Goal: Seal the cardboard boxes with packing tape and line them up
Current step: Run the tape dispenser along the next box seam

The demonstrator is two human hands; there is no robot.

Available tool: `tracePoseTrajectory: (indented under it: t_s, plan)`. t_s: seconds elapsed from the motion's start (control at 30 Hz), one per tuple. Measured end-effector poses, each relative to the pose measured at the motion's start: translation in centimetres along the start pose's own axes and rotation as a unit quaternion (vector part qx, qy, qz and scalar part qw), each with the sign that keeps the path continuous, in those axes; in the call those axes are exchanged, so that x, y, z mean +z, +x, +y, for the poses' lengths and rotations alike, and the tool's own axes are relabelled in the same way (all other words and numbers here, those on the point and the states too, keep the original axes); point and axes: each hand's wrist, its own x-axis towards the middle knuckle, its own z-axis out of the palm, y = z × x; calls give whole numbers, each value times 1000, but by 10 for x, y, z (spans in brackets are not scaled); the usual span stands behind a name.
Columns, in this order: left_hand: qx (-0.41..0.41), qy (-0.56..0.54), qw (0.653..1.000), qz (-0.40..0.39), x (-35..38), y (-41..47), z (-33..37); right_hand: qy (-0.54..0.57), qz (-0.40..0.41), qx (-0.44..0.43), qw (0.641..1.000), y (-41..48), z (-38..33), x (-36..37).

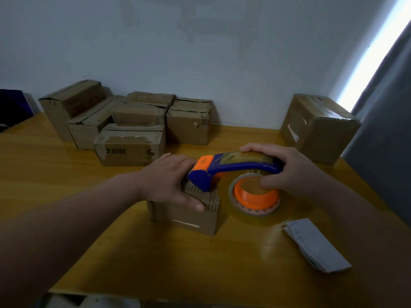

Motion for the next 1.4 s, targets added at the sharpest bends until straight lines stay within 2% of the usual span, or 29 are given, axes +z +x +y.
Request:
tracePoseTrajectory:
  t_s: [0.23, 0.43, 0.57, 0.73, 0.83, 1.17, 1.4]
  plan:
    - [-29, 66, 997, -25, 3, 3, -2, -59, -43, 16, 997, -16, 5, -20]
    - [-50, 90, 994, -43, 2, 2, 2, -38, -50, 38, 997, -35, 31, -30]
    - [-77, 115, 987, -77, 1, -1, 7, 3, -27, 45, 999, -41, 39, -20]
    - [-160, 131, 978, -33, 11, -23, 15, 55, -14, 43, 997, -48, 43, -7]
    - [-181, 123, 976, -7, 20, -28, 21, 66, 5, 39, 997, -50, 47, 1]
    - [-102, 127, 987, -6, 22, -19, 58, 119, 77, 42, 989, -57, 52, 20]
    - [-46, 100, 994, 6, 24, -15, 47, 131, 136, 26, 982, -63, 48, 38]
